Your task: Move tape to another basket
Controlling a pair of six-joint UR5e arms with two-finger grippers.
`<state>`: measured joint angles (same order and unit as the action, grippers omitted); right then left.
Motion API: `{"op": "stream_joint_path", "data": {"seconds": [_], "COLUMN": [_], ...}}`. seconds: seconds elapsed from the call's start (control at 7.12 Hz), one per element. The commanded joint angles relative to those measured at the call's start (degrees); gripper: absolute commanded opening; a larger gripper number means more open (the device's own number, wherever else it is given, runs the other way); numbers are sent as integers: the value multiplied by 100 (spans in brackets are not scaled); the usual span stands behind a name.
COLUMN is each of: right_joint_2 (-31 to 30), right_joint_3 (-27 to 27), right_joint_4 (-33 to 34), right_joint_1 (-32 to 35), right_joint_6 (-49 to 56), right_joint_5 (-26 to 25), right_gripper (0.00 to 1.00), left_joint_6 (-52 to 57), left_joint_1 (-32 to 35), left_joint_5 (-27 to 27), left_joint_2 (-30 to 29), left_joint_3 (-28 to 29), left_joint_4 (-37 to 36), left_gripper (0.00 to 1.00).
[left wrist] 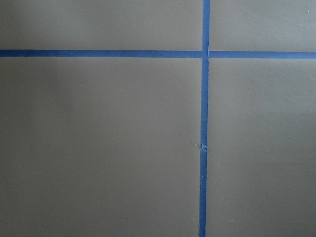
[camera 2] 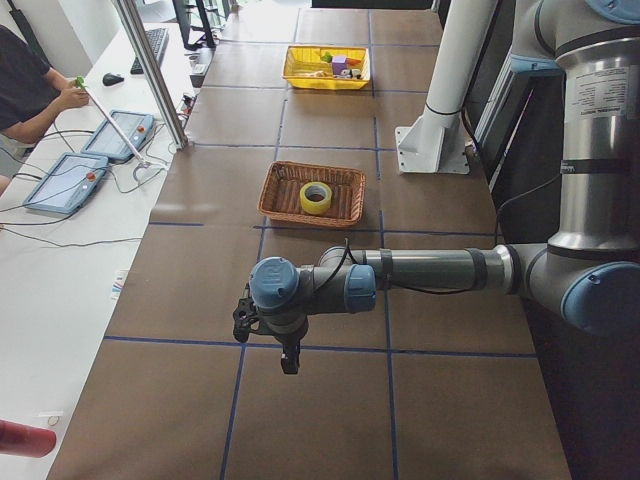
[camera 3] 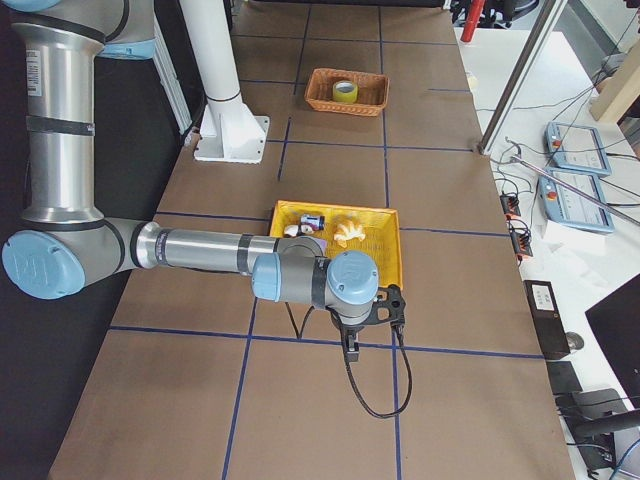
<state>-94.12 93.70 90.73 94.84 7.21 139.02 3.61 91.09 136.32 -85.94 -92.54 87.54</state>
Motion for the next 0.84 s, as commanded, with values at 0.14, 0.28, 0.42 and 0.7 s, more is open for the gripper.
{"op": "stream_joint_path", "data": {"seconds": [0.14, 0.28, 0.42, 0.7], "right_joint_2": [34, 34, 34, 34], "right_joint_3": [17, 17, 17, 17], "right_joint_4": [-2, -2, -2, -2], "right_joint_1": [-9, -9, -9, -9], "right_joint_6": [-334, -334, -334, -334], "right_joint_5": [-94, -138, -138, -129], "right_gripper": [100, 100, 100, 100], "left_joint_6": [0, 0, 0, 0], "left_joint_1": [5, -4, -4, 5], "left_joint_5": [0, 0, 0, 0], "left_joint_2": [-20, -28, -28, -37], "left_joint_3": [-1, -1, -1, -1], "left_joint_4": [0, 0, 0, 0], "left_gripper": [100, 100, 100, 100]}}
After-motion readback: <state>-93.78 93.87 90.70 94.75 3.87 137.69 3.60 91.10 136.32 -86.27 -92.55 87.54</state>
